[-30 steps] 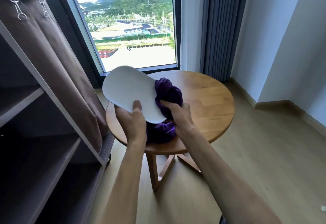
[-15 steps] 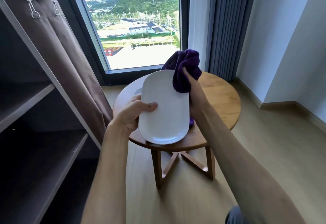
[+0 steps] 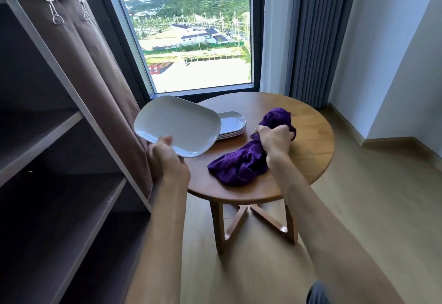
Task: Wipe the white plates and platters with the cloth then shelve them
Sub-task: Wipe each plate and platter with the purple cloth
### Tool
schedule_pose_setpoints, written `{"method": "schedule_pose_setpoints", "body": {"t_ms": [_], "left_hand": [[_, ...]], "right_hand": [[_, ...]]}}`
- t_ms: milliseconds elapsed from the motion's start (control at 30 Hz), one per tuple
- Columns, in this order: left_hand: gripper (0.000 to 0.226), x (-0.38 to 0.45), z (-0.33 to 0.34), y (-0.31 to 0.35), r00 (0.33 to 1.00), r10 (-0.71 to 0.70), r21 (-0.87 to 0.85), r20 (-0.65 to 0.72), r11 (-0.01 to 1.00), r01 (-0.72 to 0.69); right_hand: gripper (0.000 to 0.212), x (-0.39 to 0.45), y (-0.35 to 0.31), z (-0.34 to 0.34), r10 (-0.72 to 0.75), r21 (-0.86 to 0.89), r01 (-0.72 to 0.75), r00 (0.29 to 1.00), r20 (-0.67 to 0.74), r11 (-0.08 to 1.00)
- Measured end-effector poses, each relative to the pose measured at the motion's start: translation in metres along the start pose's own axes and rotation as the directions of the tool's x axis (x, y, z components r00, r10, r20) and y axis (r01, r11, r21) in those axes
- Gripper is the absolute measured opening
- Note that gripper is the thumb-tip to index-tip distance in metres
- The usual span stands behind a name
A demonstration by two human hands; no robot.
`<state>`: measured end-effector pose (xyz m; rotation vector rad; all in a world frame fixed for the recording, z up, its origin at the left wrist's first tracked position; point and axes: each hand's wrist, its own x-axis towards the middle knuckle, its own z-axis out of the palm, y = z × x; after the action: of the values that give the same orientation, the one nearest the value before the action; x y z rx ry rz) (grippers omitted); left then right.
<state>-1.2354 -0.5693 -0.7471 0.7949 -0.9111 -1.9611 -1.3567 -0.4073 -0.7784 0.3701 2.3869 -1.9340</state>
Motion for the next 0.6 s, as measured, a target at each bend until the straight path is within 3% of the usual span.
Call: {"method": "schedule_pose_setpoints", "body": {"t_ms": [67, 133, 233, 267, 300, 400, 500, 600], "left_hand": [[0.046, -0.002, 0.004, -0.001, 0.998, 0.031, 0.025, -0.050, 0.999, -0.030], [0.052, -0.005, 0.009, 0.000, 0.998, 0.061, 0.009, -0.034, 0.998, -0.060], [0.059, -0.013, 0.016, 0.001, 0.996, 0.085, -0.005, 0.001, 0.996, -0.085], [0.061, -0.016, 0.015, 0.000, 0.996, 0.090, 0.010, 0.027, 0.996, -0.091], [0.061, -0.018, 0.012, 0.001, 0.993, 0.102, 0.032, 0.055, 0.994, -0.104], [0.062, -0.020, -0.003, 0.012, 0.979, 0.177, 0.077, 0.100, 0.980, -0.185], [0.078, -0.014, -0.027, 0.040, 0.929, 0.369, 0.143, 0.023, 0.919, -0.369], [0.076, -0.005, -0.053, 0.073, 0.878, 0.479, 0.263, 0.019, 0.844, -0.467]], "right_hand": [[0.070, -0.026, -0.002, 0.007, -0.239, -0.026, 0.237, 0.962, -0.136, 0.971], [0.074, -0.055, -0.008, 0.017, -0.364, 0.153, 0.365, 0.931, -0.035, 0.918], [0.056, -0.086, -0.020, 0.037, -0.333, 0.445, 0.169, 0.887, 0.321, 0.879], [0.042, -0.092, -0.022, 0.043, -0.343, 0.475, 0.148, 0.869, 0.356, 0.868], [0.033, -0.097, -0.026, 0.049, -0.358, 0.497, 0.151, 0.865, 0.352, 0.855], [0.044, -0.103, -0.037, 0.056, -0.356, 0.544, 0.135, 0.877, 0.324, 0.828], [0.040, -0.103, -0.050, 0.063, -0.305, 0.566, 0.108, 0.914, 0.267, 0.817], [0.030, -0.107, -0.066, 0.079, -0.255, 0.537, 0.066, 0.924, 0.286, 0.841]]}}
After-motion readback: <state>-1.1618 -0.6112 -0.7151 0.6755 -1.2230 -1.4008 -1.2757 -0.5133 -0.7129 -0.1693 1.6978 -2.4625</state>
